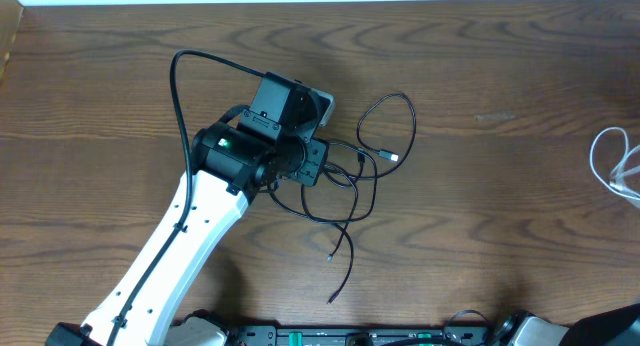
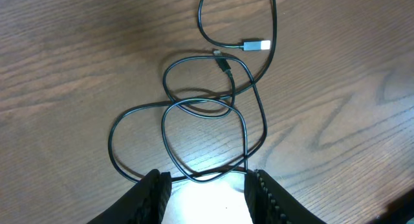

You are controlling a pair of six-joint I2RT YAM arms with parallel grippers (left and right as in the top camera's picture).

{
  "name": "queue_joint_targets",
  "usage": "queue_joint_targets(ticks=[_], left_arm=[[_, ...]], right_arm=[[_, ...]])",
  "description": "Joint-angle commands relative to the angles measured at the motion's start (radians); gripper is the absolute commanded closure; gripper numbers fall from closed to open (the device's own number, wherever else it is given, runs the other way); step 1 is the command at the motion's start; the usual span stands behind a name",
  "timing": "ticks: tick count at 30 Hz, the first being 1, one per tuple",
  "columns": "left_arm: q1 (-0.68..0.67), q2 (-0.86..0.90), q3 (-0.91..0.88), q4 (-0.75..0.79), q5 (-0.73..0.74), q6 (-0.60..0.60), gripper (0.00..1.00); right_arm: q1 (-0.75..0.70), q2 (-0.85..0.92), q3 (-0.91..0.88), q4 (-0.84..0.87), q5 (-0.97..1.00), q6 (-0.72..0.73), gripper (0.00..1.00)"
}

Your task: Untangle cables

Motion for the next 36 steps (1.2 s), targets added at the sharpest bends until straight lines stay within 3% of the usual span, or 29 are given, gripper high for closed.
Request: queue_joint_targets(ticks=[1, 3, 6, 7, 9, 11, 17, 28, 36], left_arm=[[0.001, 0.011, -0.006, -0.006, -0.013, -0.005, 0.57], [0.001, 0.011, -0.006, -0.006, -0.013, -0.005, 0.57], [0.001, 0.011, -0.006, -0.006, -0.013, -0.005, 0.57], [0.001, 0.011, -0.006, -0.006, -0.013, -0.005, 0.57], [0.001, 0.011, -0.006, -0.006, -0.014, -0.004, 0.57], [0.001, 0.011, -0.006, -0.006, -0.014, -0.004, 0.57], [0.002, 0.011, -0.006, -0.016, -0.127, -0.064, 0.52], [0.022, 0.013, -0.006, -0.048, -0.268, -0.327, 0.47], [0.188, 0.013, -0.006, -0.137, -0.275, -0.372, 0.46]], right_arm=[[-0.005, 0.000, 0.004, 0.000, -0.002, 0.014, 0.94], [-0.004, 0.000, 0.004, -0.001, -0.005, 0.014, 0.90], [-0.004, 0.000, 0.004, -0.001, -0.051, 0.014, 0.76], [-0.003, 0.000, 0.004, -0.001, -0.130, 0.013, 0.63], [-0.003, 0.000, 0.004, -0.001, -0.243, 0.013, 0.50], [-0.001, 0.000, 0.004, -0.005, -0.365, 0.010, 0.46], [0.058, 0.003, 0.004, -0.086, -0.611, -0.054, 0.37], [0.400, 0.090, 0.003, -0.353, -0.616, -0.260, 0.28], [0.695, 0.230, 0.003, -0.406, -0.616, -0.275, 0.26]])
